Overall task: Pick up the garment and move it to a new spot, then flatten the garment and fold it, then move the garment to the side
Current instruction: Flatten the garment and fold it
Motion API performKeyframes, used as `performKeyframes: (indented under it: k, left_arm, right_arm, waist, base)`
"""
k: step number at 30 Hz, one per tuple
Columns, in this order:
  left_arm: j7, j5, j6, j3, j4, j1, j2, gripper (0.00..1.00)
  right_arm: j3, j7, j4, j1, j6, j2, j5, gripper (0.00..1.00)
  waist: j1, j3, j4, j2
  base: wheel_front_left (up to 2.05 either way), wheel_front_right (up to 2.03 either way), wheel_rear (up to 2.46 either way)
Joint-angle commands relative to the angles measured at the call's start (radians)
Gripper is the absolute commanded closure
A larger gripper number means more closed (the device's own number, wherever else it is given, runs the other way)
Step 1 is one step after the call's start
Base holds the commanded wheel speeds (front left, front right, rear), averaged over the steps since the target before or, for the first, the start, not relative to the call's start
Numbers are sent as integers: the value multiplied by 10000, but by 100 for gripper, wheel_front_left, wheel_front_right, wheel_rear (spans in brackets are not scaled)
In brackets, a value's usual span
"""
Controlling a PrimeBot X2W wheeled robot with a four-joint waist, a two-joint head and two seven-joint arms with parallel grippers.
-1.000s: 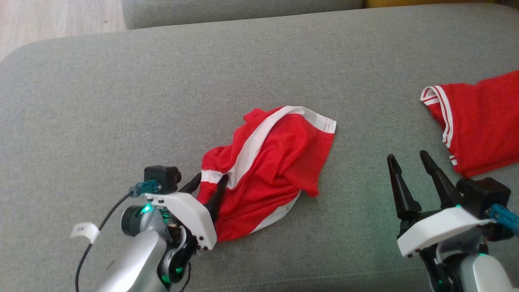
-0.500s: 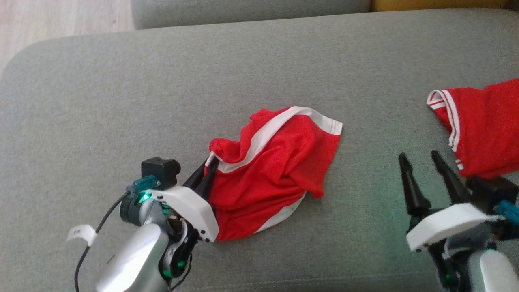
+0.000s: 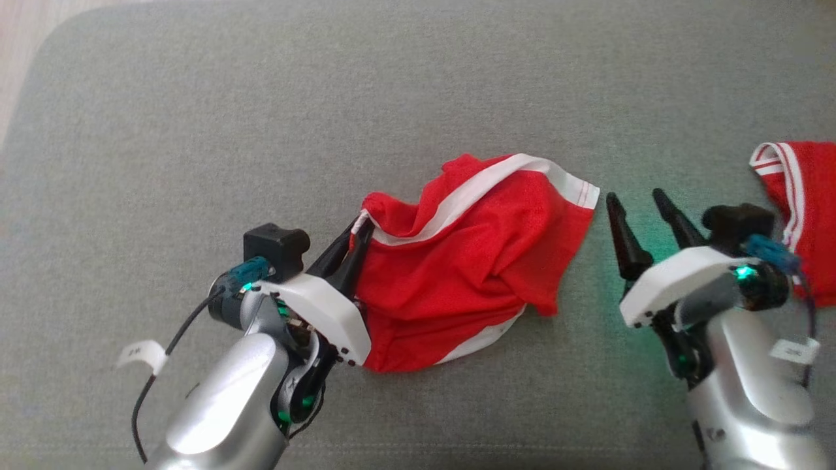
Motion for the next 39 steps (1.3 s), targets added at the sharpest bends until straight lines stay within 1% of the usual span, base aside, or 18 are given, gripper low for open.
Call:
performKeyframes:
  k: [1,8,11,12,13,15,17,20,23,27,32,36,39]
  left_arm:
    - [-177,75,-69,308,-280,-544,64,100]
    - [-444,94,-127,281,-279,-757,-38,100]
    - [-521,65,-161,296,-269,-786,-45,100]
    - [-564,59,-163,303,-272,-792,-50,100]
    - [-609,50,-160,312,-280,-792,-57,100]
    - [-788,22,-110,395,-339,-766,-44,100]
    - [-914,12,-62,479,-421,-751,2,100]
    - [-1097,34,42,634,-603,-754,130,100]
    - [-1226,61,196,828,-909,-759,293,100]
    - [-1282,70,400,1113,-1548,-760,570,100]
    - [-1185,156,713,1479,-2555,-847,990,100]
    - [-1080,307,1015,1792,-3397,-1035,1307,100]
    - [-991,449,1224,1999,-3965,-1213,1520,100]
  right_arm:
    - [433,-250,499,-608,-9,-22,114,0]
    - [1295,-851,3171,-1973,-9,-79,529,0]
    - [1526,-1010,3841,-2291,-9,-128,725,0]
    - [1627,-1055,4163,-2427,-9,-147,814,54]
    - [1718,-1147,4427,-2551,-9,-159,909,100]
    - [2014,-1484,4948,-2816,-9,-191,1205,100]
    - [2223,-1796,5041,-2963,-9,-283,1378,100]
    - [2528,-2381,4816,-3197,-9,-552,1556,100]
    - [2670,-2810,4195,-3381,-9,-931,1678,100]
    - [2565,-3056,2830,-3381,-9,-1484,1691,100]
    - [2173,-2966,640,-3099,-9,-1991,1477,100]
    - [1514,-2335,-1478,-2716,-9,-2234,1045,100]
    - [893,-1678,-3184,-2381,-9,-2297,676,100]
  waist:
    - [0,152,141,0]
    - [0,452,276,0]
    - [0,505,309,0]
    - [0,519,328,0]
    - [0,529,349,0]
    - [0,509,383,0]
    - [0,486,367,0]
    - [0,399,282,0]
    - [0,245,147,0]
    - [0,-14,-64,0]
    - [0,-369,-319,0]
    - [0,-636,-438,0]
    - [0,-855,-502,0]
  base:
    - [0,0,0]
    - [0,0,0]
    - [0,0,0]
    - [0,0,0]
    - [0,0,0]
    - [0,0,0]
    - [0,0,0]
    - [0,0,0]
    - [0,0,0]
    - [0,0,0]
    - [0,0,0]
    - [0,0,0]
    - [0,0,0]
